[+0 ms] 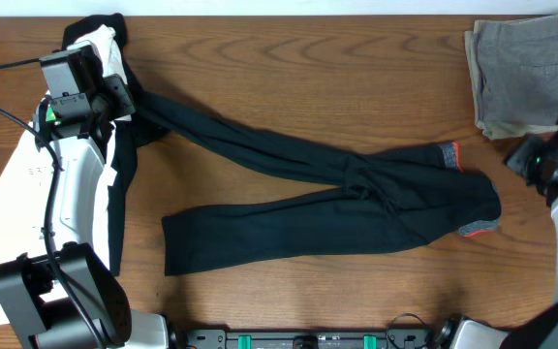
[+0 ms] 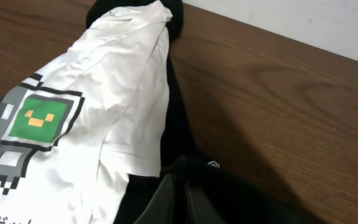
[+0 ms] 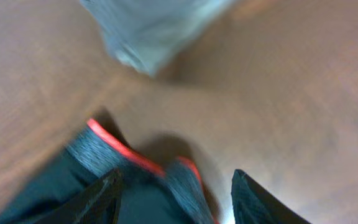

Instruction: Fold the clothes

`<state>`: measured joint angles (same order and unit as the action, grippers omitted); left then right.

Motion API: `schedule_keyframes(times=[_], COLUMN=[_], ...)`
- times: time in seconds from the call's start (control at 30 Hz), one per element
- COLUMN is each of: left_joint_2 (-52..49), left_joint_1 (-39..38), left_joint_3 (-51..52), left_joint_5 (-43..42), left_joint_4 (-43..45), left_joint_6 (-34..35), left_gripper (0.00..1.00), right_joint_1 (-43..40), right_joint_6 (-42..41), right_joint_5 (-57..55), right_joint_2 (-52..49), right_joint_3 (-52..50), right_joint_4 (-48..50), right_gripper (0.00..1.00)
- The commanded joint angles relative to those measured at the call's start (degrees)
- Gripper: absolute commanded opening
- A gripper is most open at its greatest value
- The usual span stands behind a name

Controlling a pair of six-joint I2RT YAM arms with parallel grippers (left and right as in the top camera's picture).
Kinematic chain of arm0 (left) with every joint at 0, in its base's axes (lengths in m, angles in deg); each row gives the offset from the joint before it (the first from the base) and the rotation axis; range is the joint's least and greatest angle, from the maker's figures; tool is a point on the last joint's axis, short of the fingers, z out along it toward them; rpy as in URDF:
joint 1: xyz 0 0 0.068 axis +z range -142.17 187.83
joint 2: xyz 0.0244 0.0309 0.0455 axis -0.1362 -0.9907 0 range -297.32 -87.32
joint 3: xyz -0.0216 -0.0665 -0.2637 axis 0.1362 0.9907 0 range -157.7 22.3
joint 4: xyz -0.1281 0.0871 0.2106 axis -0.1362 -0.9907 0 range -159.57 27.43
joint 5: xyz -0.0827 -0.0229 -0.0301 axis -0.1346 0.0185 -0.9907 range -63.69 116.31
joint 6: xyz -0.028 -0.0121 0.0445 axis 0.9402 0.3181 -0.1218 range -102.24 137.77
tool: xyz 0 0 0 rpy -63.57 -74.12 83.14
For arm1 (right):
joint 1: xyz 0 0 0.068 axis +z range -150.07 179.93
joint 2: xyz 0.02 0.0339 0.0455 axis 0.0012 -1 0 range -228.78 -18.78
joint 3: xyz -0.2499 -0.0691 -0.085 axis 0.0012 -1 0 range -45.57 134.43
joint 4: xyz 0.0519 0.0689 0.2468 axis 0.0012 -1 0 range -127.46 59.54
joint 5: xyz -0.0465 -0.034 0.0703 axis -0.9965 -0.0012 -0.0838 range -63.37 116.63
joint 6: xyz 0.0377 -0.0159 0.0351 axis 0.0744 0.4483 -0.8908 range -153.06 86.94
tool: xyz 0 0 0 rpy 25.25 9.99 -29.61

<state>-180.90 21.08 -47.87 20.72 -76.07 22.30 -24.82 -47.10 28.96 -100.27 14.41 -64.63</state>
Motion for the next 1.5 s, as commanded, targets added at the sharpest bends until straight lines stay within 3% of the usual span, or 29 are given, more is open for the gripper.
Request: schedule_keyframes(times=[0.0,0.3,0.57,0.73,0.77,0.87,1.3,1.47], left_joint_2=[-0.8,-0.8,-0.8,-0.8,-0.8,-0.8,-0.8,-0.8], left_joint_1=[0.4,0.4,0.4,0.4,0.4,0.4,0.4,0.4], left_joint_3=[-0.9,-0.9,-0.9,-0.9,-0.9,-0.9,-0.9,-0.9], left_joint_5=[0.7,0.7,0.7,0.7,0.7,0.7,0.7,0.7], left_joint_4=[0.2,0.1,-0.7,-1.0,-1.0,-1.0,-1.0,0.0], left_joint_6=[0.5,0.5,0.5,0.5,0.5,0.5,0.5,0.5], left_gripper=[0.06,0.06,0.06,0.06,0.06,0.06,0.06,0.06], right_joint_1=[0.3,4.7,5.4,6.4,6.8,8.2,10.0,10.1], right_joint_6=[3.5,9.0,9.0,10.2,10.3,10.3,10.7,11.2], right_joint_5=[7.9,18.3,21.9,23.2,23.5,23.7,16.3,17.3], right_joint_2=[-6.6,-23.7,-25.3,-26.0,-26.3,-27.3,-27.6,-27.6], right_joint_3=[0.7,1.1,1.1,1.1,1.1,1.1,1.2,6.3], right_joint_4=[4.0,12.3,15.0,16.3,17.0,18.8,21.7,23.0], right_gripper=[0.54,0.56,0.57,0.43,0.36,0.02,0.01,0.01])
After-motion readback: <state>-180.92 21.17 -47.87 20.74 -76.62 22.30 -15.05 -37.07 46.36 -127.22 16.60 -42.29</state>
